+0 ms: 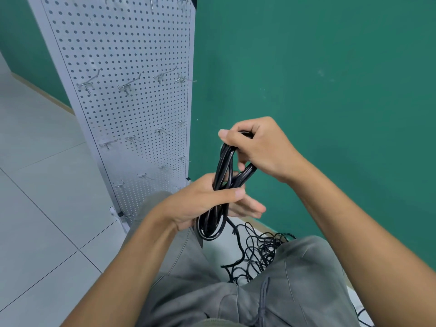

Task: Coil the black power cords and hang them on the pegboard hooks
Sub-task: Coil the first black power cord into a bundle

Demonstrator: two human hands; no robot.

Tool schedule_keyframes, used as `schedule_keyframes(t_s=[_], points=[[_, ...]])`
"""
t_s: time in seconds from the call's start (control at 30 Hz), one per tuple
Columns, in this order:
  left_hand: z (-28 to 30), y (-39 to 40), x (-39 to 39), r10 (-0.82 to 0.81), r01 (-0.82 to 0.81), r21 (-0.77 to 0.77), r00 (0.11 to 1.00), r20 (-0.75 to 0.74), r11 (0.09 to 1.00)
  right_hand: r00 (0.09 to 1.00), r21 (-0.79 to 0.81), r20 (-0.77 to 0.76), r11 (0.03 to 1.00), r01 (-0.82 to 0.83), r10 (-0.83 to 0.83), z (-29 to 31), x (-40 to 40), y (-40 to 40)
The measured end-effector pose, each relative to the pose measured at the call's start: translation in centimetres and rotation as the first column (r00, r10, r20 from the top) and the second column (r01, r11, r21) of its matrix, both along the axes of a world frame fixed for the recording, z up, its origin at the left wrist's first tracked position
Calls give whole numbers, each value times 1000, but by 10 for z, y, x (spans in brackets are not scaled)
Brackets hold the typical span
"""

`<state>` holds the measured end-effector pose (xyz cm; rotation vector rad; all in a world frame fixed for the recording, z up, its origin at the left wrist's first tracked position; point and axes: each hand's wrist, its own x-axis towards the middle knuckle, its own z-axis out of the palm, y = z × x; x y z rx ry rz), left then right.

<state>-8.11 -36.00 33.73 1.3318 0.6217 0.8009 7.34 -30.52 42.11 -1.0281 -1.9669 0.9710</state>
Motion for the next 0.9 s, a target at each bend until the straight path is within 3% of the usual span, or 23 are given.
schedule_keyframes(t_s=[0.2, 0.33, 0.53, 0.7, 0.9], points=[[-1, -2, 6, 2, 18, -105, 981, 193, 994, 993, -43, -85, 995, -92, 88, 3, 3, 7], [-3, 1, 13, 148, -131, -107, 974, 170, 986, 991, -90, -129, 995, -51, 39, -5, 2, 11], [-6, 5, 5, 341, -329, -91, 917, 206, 940, 956, -380, -292, 922, -79, -38, -44, -3, 8], [0, 12, -14, 490, -443, -208, 803, 341, 872, 975, -462, -210, 872, -160, 68, -97, -10, -14], [-9, 22, -32, 648, -554, -335, 653, 393, 762, 995, -471, -65, 877, -95, 73, -130, -19, -20]])
